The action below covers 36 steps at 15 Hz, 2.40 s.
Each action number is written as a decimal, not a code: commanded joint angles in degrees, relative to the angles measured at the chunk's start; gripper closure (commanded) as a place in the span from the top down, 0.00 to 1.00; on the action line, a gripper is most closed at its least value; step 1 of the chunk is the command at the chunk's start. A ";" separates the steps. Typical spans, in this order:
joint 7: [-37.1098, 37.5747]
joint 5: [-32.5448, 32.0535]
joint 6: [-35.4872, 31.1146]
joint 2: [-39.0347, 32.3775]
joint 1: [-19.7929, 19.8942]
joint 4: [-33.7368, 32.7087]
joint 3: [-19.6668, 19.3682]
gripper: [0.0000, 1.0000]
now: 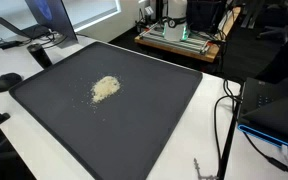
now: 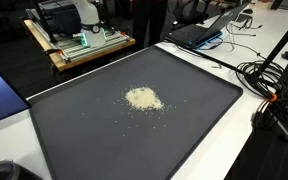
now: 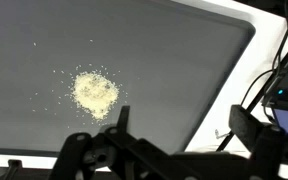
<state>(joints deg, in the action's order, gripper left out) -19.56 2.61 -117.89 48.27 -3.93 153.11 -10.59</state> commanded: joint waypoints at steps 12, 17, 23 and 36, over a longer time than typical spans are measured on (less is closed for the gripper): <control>-0.22 0.30 0.19 -0.08 0.36 -0.15 0.32 1.00; 2.89 0.63 -3.43 -11.86 -0.39 -7.43 1.40 1.00; 14.47 -1.58 0.48 -31.56 2.25 -22.83 6.91 1.00; 37.16 -10.05 -0.38 -52.68 2.55 -35.51 11.17 1.00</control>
<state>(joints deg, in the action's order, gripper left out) 17.70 -7.46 -118.41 -4.48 -1.19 117.67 0.76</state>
